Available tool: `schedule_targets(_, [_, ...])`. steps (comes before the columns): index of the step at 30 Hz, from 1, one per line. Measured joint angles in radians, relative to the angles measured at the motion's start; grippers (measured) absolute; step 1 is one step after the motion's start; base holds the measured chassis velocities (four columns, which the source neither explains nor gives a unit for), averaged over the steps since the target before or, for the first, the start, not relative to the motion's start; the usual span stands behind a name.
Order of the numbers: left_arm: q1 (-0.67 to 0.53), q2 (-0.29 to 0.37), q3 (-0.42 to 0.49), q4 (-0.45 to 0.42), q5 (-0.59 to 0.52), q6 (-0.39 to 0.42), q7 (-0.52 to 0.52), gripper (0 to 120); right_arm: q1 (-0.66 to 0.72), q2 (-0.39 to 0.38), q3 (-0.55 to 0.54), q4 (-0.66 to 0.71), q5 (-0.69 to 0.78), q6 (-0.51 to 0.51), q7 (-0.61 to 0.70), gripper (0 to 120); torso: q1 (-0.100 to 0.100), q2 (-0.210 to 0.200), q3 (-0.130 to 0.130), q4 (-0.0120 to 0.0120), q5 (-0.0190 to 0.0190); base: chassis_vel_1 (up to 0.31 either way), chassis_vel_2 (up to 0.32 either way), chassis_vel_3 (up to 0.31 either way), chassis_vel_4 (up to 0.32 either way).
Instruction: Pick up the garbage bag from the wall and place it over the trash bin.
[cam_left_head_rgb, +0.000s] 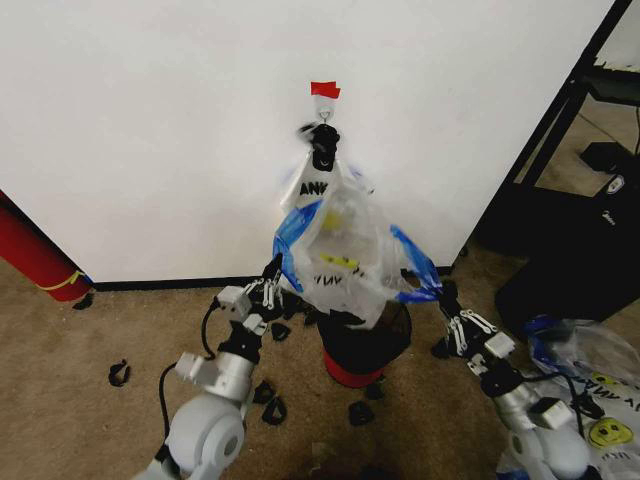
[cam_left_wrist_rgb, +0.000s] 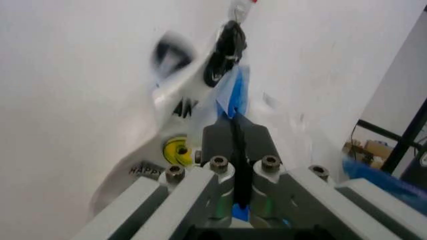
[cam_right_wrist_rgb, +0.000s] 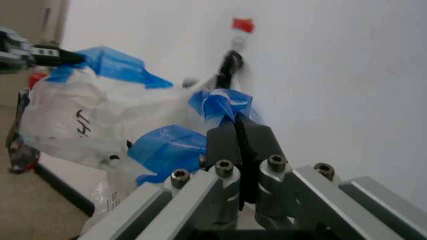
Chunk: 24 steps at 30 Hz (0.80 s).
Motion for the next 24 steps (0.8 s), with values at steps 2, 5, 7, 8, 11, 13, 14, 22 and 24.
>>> schedule_targets(2, [0.009,-0.003,-0.001,-0.004,0.005,-0.005,-0.001,0,-0.009,-0.003,0.009,0.011,0.002,0.002,-0.015,0,0.000,0.000,0.000,0.0000,0.0000,0.000,0.000,0.000,0.000])
schedule_targets(5, [0.034,-0.010,-0.004,-0.014,0.015,-0.018,-0.002,0,-0.023,-0.009,0.029,0.032,0.007,0.007,-0.047,0,0.000,0.000,0.000,0.0000,0.0000,0.000,0.000,0.000,0.000])
schedule_targets(7, [0.051,-0.014,-0.005,-0.019,0.019,-0.025,-0.003,0,-0.028,-0.014,0.044,0.041,0.011,0.015,-0.077,0,0.000,0.000,0.000,-0.0001,-0.0001,0.000,0.000,0.000,0.000])
schedule_targets(8, [0.063,-0.019,-0.005,-0.020,0.023,-0.033,-0.004,0,-0.027,-0.017,0.053,0.045,0.015,0.023,-0.102,0,0.000,0.000,0.000,0.0000,0.0000,0.000,0.000,0.000,0.000])
schedule_targets(11, [0.080,-0.031,0.004,-0.014,0.033,-0.048,-0.004,0,-0.009,-0.024,0.076,0.045,0.038,0.032,-0.166,0,0.000,0.000,0.000,0.0002,0.0001,0.000,0.000,0.000,0.000])
schedule_targets(13, [0.082,-0.047,0.019,0.000,0.039,-0.056,-0.002,0,0.019,-0.027,0.092,0.039,0.045,0.038,-0.189,0,0.000,0.000,0.000,0.0001,-0.0001,0.000,0.000,0.000,0.000])
schedule_targets(14, [0.081,-0.053,0.024,0.006,0.039,-0.059,0.001,0,0.030,-0.028,0.097,0.034,0.045,0.041,-0.195,0,0.000,0.000,0.000,0.0002,0.0000,0.000,0.000,0.000,0.000])
schedule_targets(22, [0.096,-0.093,0.060,0.058,0.034,-0.076,0.017,0,0.110,-0.046,0.139,-0.061,0.030,0.062,-0.219,0,0.000,0.000,0.000,0.0001,0.0001,0.000,0.000,0.000,0.000])
schedule_targets(24, [0.100,-0.094,0.064,0.059,0.041,-0.070,0.014,0,0.112,-0.047,0.140,-0.061,0.038,0.061,-0.227,0,0.000,0.000,0.000,0.0001,0.0002,0.000,0.000,0.000,0.000])
